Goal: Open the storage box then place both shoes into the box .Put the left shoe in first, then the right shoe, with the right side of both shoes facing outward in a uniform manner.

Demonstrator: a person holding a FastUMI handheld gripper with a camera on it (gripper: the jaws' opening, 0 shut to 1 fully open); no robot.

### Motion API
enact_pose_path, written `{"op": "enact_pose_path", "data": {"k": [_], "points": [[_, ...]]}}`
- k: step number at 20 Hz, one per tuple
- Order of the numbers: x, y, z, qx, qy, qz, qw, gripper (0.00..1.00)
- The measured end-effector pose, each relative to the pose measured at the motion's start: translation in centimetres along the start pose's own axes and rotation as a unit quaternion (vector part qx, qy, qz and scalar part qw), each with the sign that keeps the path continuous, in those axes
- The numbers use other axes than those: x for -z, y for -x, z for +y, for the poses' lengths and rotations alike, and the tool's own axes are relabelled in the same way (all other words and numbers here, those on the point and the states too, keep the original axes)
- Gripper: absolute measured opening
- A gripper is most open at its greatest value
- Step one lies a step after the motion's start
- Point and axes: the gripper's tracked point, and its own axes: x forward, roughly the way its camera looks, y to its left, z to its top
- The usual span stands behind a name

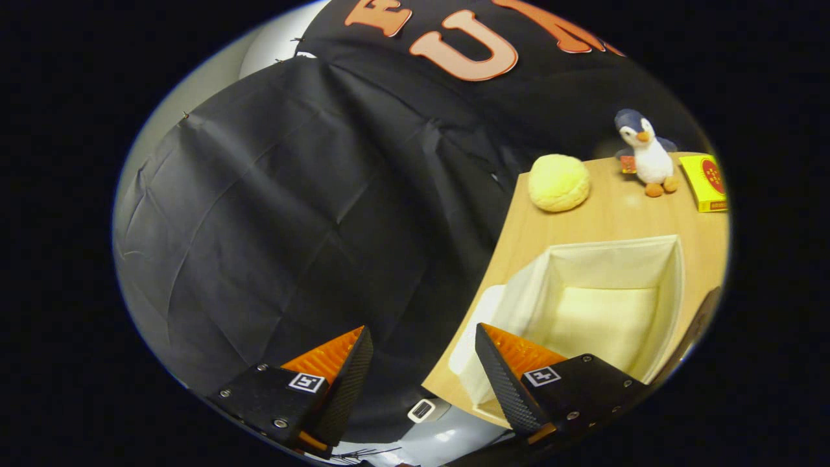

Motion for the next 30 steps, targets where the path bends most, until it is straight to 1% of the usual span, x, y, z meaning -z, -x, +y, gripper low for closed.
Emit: {"op": "enact_pose_path", "data": {"k": [3, 4, 7, 10, 13, 16, 18, 19, 24, 27, 28, 29, 30], "points": [[0.3, 3.7, -6.5, 0.062, 0.015, -0.025, 0.998, 0.96], [0.1, 5.0, -9.0, 0.088, 0.018, -0.033, 0.995, 0.96], [0.4, 8.7, -15.0, 0.148, 0.016, -0.052, 0.987, 0.96], [1.6, 10.8, -21.0, 0.21, 0.005, -0.051, 0.976, 0.96], [4.4, 13.6, -26.3, 0.268, -0.02, -0.04, 0.962, 0.96], [6.4, 15.2, -29.8, 0.304, -0.036, -0.033, 0.951, 0.96], [7.5, 16.0, -32.0, 0.327, -0.03, -0.026, 0.944, 0.94], [8.5, 16.1, -32.8, 0.334, -0.031, -0.017, 0.942, 0.9], [11.8, 15.7, -36.3, 0.348, -0.055, 0.004, 0.936, 0.83], [12.9, 14.9, -38.0, 0.357, -0.05, 0.021, 0.932, 0.75], [12.7, 14.6, -38.4, 0.357, -0.053, 0.015, 0.932, 0.74], [12.3, 14.2, -38.9, 0.359, -0.053, 0.007, 0.932, 0.69], [12.1, 14.0, -39.7, 0.367, -0.051, 0.004, 0.929, 0.67]]}}
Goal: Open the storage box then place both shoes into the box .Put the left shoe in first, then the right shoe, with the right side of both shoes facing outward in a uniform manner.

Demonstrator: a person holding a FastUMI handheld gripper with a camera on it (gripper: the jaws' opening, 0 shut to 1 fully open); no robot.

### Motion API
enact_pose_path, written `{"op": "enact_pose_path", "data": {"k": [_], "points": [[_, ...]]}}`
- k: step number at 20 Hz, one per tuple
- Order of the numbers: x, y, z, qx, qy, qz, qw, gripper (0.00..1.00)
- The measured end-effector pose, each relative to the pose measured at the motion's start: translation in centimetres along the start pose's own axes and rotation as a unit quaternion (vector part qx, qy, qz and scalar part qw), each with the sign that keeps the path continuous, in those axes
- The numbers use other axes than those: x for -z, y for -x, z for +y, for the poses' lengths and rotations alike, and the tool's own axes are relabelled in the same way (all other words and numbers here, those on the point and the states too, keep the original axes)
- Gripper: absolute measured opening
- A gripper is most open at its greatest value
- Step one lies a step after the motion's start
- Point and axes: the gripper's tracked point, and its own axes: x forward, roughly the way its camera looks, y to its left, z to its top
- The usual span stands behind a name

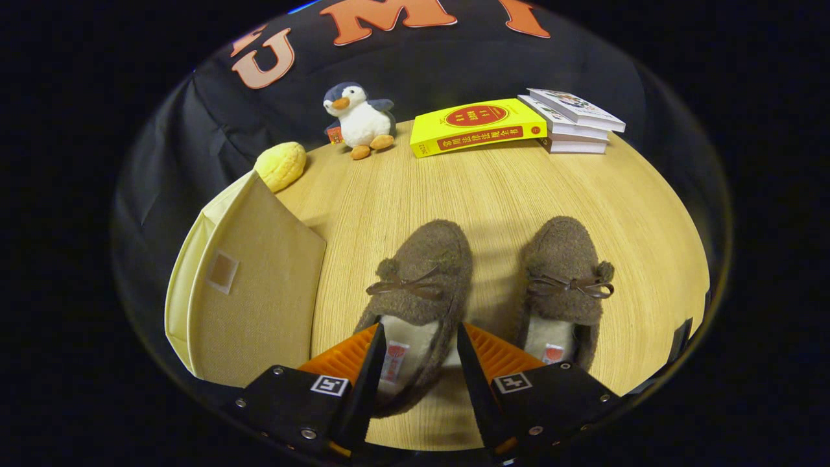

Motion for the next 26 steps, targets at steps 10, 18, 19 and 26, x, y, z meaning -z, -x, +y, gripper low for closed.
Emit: {"op": "enact_pose_path", "data": {"k": [10, 18, 19, 26], "points": [[0.0, -3.7, -2.0, 0.039, -0.026, -0.02, 0.999, 0.23], [-3.3, 1.6, 0.4, 0.008, -0.063, -0.04, 0.997, 0.04], [-4.1, 2.7, 1.2, 0.0, -0.066, -0.047, 0.997, 0.04], [-9.9, 10.0, 8.5, -0.048, -0.052, -0.089, 0.994, 0.04]]}}
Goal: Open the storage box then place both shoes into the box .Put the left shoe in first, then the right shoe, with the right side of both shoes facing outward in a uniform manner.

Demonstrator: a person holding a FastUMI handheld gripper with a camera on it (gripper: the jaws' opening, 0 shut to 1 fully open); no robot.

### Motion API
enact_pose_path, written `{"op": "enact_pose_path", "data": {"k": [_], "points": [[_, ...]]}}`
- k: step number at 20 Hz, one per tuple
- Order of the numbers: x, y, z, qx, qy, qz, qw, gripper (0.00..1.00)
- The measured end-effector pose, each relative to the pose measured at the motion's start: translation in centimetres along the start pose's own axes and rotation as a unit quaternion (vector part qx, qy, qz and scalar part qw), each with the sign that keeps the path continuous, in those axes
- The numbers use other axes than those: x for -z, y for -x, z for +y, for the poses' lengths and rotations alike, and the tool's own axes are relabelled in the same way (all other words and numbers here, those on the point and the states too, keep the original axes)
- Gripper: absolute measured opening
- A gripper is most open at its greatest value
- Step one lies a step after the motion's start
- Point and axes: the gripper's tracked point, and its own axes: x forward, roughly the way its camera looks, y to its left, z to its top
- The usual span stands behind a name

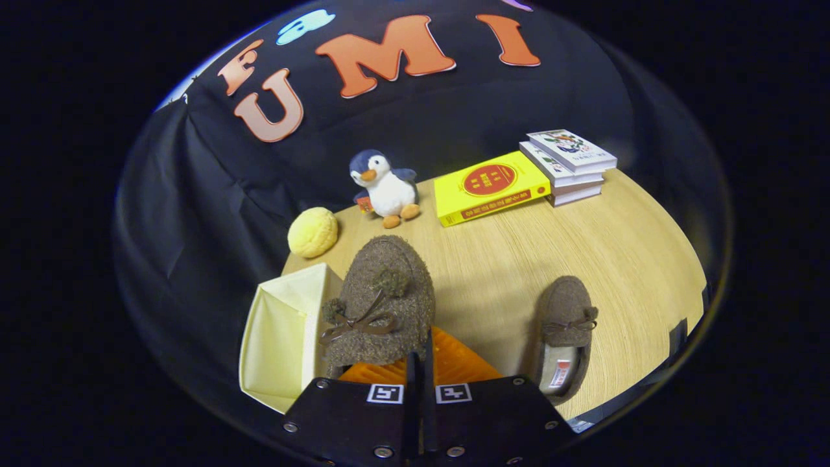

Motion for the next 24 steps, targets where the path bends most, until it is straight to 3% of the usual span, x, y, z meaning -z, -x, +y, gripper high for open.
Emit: {"op": "enact_pose_path", "data": {"k": [6, 10, 16, 21, 24], "points": [[-1.3, 0.8, 8.2, -0.036, 0.04, 0.001, 0.999, 0.04], [0.7, -1.1, 13.1, -0.055, 0.056, 0.028, 0.997, 0.04], [4.5, -4.9, 17.1, -0.043, 0.097, 0.073, 0.992, 0.04], [8.2, -8.6, 17.1, 0.009, 0.112, 0.135, 0.984, 0.04], [10.0, -10.3, 17.8, 0.012, 0.107, 0.17, 0.979, 0.04]]}}
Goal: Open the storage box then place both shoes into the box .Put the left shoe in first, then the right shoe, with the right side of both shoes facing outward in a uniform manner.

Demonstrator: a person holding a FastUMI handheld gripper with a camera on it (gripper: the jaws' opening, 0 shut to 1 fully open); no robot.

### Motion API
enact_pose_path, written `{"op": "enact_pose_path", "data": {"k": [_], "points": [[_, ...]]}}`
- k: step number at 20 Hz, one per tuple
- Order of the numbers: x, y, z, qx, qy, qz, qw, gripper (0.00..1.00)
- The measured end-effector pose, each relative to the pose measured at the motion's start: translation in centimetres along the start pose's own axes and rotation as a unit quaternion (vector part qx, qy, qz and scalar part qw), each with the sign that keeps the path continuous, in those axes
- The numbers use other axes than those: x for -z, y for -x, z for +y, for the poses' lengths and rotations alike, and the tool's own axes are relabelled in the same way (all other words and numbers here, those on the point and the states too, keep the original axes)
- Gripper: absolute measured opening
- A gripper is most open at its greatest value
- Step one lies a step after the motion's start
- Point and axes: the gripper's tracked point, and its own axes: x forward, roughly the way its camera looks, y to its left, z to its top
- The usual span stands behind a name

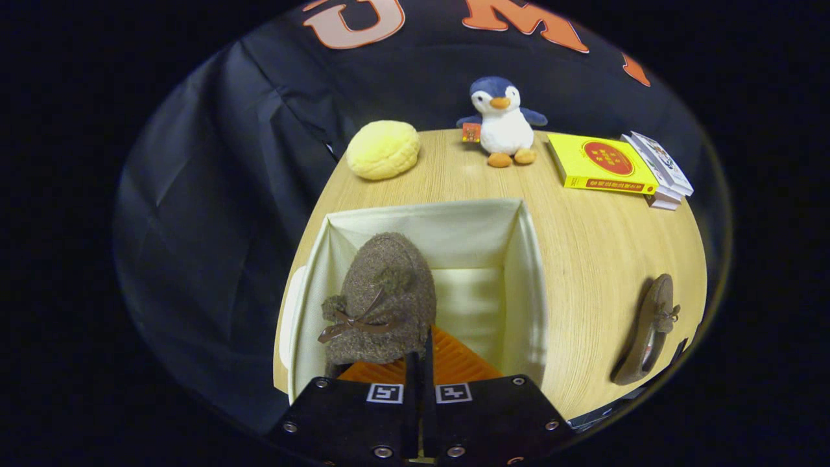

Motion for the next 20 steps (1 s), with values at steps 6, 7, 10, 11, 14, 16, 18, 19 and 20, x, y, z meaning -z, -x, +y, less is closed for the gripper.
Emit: {"op": "enact_pose_path", "data": {"k": [6, 7, 10, 11, 14, 16, 18, 19, 20], "points": [[1.5, -1.6, 2.3, -0.034, 0.016, 0.041, 0.998, 0.14], [1.7, -1.4, 2.9, -0.048, 0.023, 0.04, 0.998, 0.17], [1.8, -0.3, 4.4, -0.103, 0.008, 0.042, 0.994, 0.21], [1.1, 0.3, 4.3, -0.111, 0.009, 0.031, 0.993, 0.23], [0.0, 2.6, 3.2, -0.137, 0.014, 0.0, 0.99, 0.31], [-0.3, 4.5, 1.7, -0.148, 0.016, -0.019, 0.989, 0.44], [-0.8, 6.4, -0.5, -0.151, 0.017, -0.042, 0.988, 0.59], [-1.0, 7.3, -1.7, -0.151, 0.017, -0.052, 0.987, 0.64], [-1.2, 8.2, -3.0, -0.15, 0.017, -0.063, 0.986, 0.69]]}}
